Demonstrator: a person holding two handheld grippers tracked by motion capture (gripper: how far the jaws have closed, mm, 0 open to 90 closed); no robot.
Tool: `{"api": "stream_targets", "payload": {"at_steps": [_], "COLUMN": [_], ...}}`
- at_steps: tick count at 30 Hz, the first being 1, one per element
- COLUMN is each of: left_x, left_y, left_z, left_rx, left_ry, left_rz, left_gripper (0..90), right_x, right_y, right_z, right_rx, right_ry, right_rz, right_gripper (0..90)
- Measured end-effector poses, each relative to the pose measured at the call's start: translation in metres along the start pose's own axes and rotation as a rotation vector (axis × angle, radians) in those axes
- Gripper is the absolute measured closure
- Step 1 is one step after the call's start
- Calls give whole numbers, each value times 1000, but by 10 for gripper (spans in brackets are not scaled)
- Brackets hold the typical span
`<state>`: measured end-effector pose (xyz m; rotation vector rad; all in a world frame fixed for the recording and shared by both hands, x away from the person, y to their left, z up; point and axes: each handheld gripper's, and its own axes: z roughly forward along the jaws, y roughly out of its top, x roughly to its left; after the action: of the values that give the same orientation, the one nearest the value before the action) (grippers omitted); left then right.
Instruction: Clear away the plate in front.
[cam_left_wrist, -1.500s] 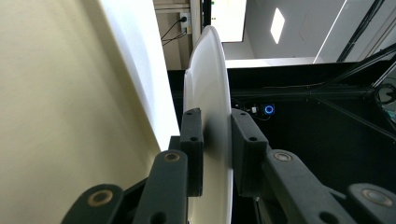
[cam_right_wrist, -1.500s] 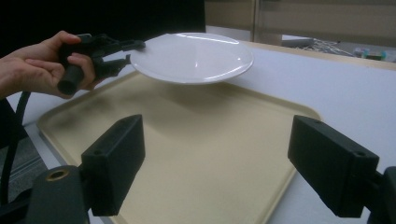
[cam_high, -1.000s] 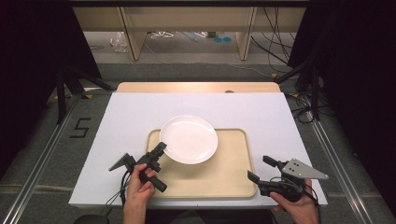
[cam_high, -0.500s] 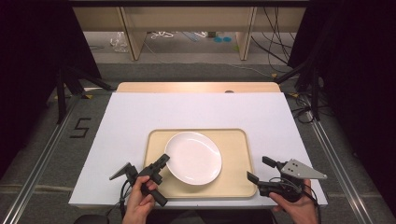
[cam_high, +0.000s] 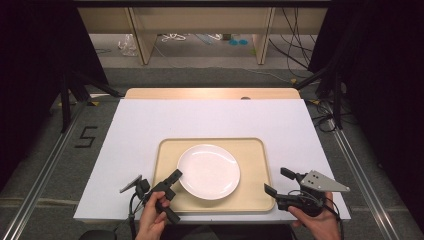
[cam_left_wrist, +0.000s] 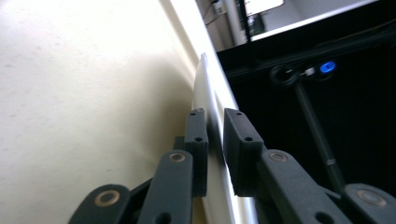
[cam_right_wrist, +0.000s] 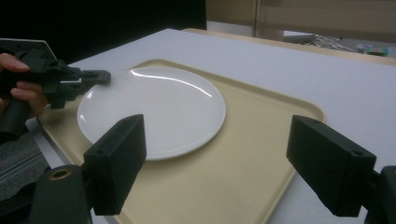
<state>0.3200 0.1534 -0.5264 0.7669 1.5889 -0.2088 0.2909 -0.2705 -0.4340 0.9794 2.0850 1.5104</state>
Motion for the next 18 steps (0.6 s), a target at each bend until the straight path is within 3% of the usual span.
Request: {"api": "stream_targets", "payload": {"at_steps": [3, 4, 7, 11, 13, 18], "left_x": [-2, -3, -8, -13, -15, -19], "left_y": [-1, 0, 4, 11, 14, 19], "left_z": [1, 1, 0, -1, -1, -2], "left_rx": [3, 4, -16, -22, -29, -37], "left_ry": [35, 22, 46, 43, 28, 32], "left_rz": [27, 22, 89, 151, 162, 275], "left_gripper": [720, 718, 600, 544, 512, 455], "right_x": [0, 0, 0, 0, 0, 0], "right_y": [0, 0, 0, 0, 0, 0], "right_z": [-1, -1, 0, -1, -1, -1], "right_rx": [5, 5, 5, 6, 4, 0], "right_ry": [3, 3, 2, 4, -3, -6], "right_rz": [4, 3, 0, 4, 3, 1], "right_gripper": [209, 209, 209, 209, 209, 208]}}
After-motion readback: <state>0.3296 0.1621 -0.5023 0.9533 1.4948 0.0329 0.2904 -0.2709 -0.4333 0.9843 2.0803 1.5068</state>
